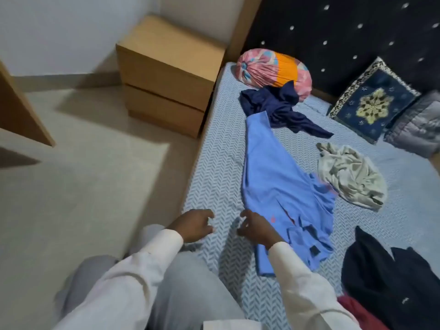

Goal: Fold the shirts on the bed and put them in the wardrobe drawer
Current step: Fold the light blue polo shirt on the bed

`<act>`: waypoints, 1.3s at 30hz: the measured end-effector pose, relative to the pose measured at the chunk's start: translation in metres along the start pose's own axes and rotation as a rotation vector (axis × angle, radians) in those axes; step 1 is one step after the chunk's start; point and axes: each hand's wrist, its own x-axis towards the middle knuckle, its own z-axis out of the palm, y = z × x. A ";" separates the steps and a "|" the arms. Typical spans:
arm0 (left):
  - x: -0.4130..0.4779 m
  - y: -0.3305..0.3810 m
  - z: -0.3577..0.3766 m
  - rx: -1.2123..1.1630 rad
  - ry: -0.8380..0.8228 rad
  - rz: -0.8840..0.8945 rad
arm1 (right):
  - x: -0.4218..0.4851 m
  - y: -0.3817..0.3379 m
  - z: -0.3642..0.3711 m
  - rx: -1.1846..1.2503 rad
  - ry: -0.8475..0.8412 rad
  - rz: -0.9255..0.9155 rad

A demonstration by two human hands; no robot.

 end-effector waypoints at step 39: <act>0.002 0.090 -0.048 -0.030 0.101 -0.049 | -0.165 0.108 -0.231 0.909 -0.250 -0.648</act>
